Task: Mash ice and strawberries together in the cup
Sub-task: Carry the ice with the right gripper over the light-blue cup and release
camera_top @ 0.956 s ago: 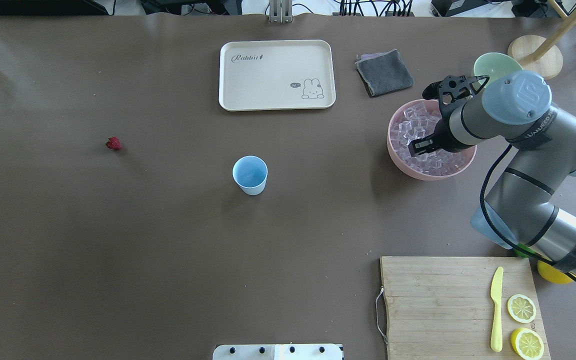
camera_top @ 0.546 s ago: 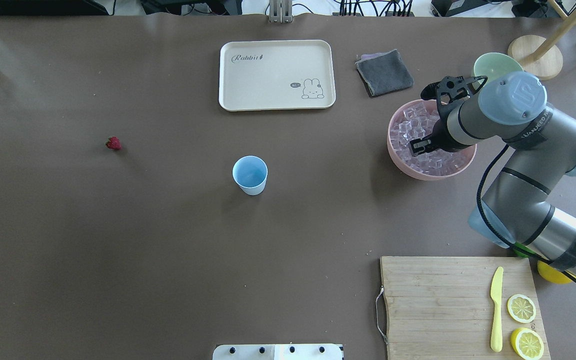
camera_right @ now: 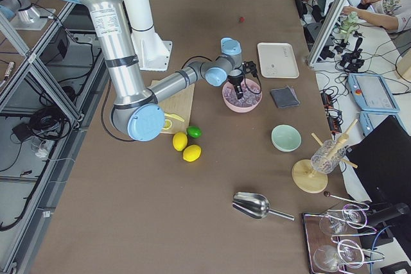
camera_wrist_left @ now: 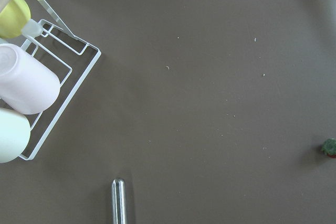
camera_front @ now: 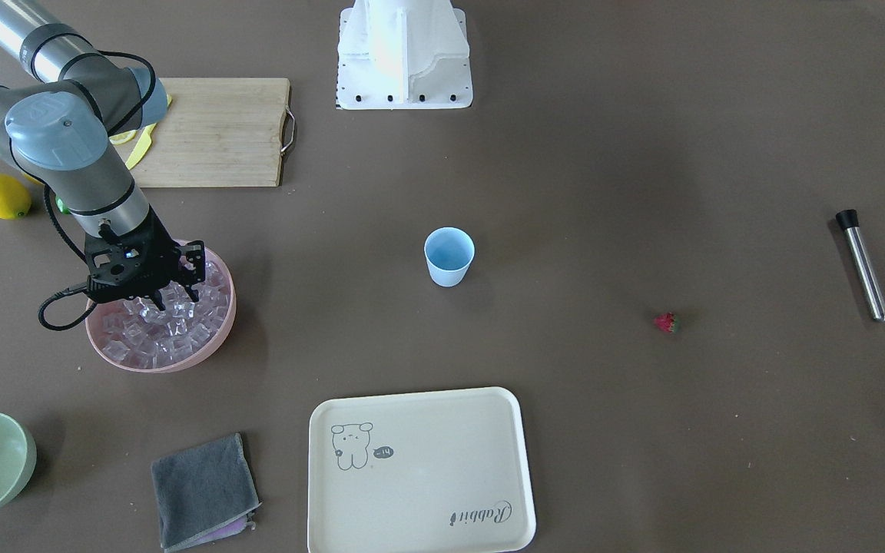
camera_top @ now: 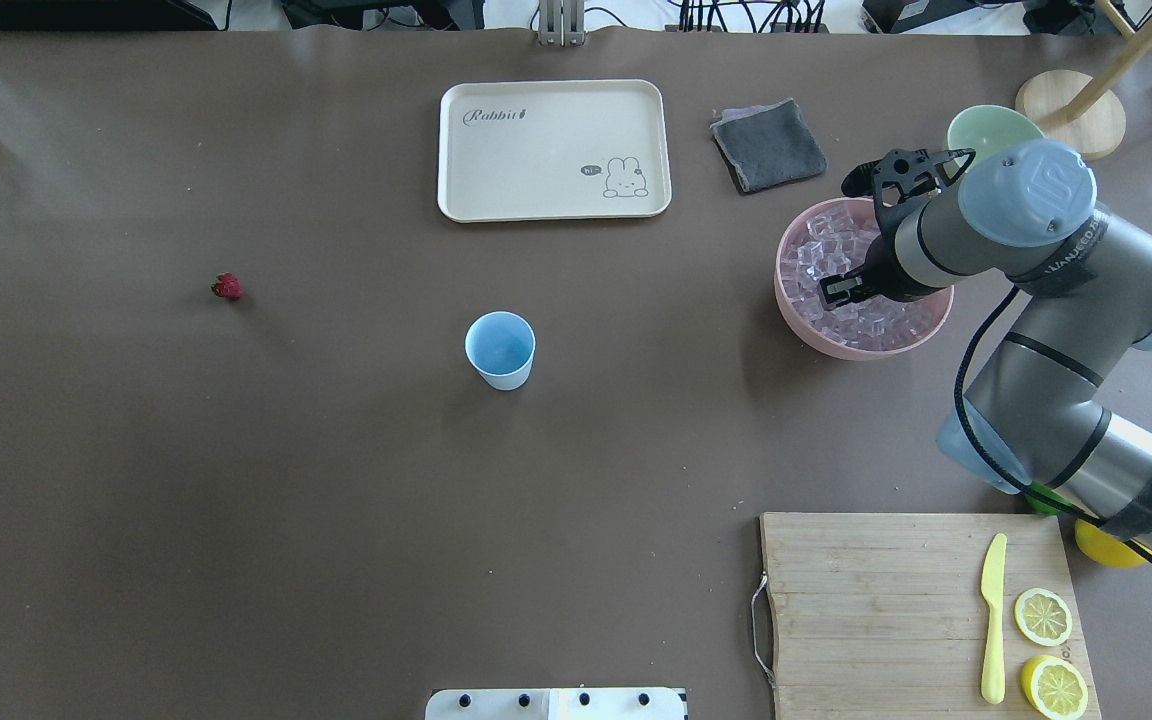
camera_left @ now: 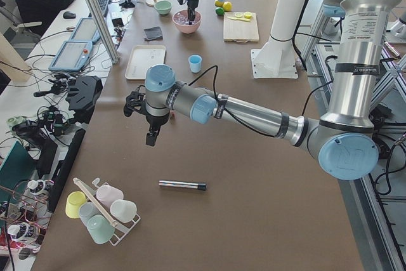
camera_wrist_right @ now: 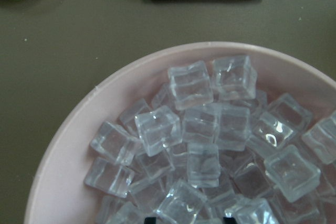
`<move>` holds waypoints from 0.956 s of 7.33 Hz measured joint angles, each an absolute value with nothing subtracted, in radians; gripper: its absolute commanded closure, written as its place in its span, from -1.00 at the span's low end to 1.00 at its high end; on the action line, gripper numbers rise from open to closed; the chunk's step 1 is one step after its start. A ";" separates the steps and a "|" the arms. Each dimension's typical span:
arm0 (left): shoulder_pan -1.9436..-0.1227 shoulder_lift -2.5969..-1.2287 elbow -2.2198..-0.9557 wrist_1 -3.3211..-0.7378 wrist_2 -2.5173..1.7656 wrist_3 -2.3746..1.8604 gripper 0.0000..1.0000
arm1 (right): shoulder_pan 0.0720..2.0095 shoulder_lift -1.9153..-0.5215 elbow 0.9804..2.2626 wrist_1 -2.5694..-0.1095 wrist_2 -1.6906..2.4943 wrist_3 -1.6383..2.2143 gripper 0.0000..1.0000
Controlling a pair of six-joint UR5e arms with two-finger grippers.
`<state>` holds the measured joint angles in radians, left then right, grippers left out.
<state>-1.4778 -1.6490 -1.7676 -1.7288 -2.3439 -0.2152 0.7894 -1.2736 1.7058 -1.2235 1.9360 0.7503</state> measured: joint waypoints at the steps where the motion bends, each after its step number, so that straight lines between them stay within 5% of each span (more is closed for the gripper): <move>1: -1.478 -1.649 -1.767 -1.729 -2.344 -0.215 -0.97 | 0.806 -1.269 1.720 -1.229 1.954 0.747 1.00; 3: -1.477 -1.649 -1.768 -1.729 -2.344 -0.215 -0.97 | 0.847 -1.200 1.756 -1.323 2.011 0.751 1.00; 7: -1.477 -1.657 -1.770 -1.729 -2.344 -0.217 -0.97 | 0.743 -0.810 1.660 -1.590 1.934 1.022 1.00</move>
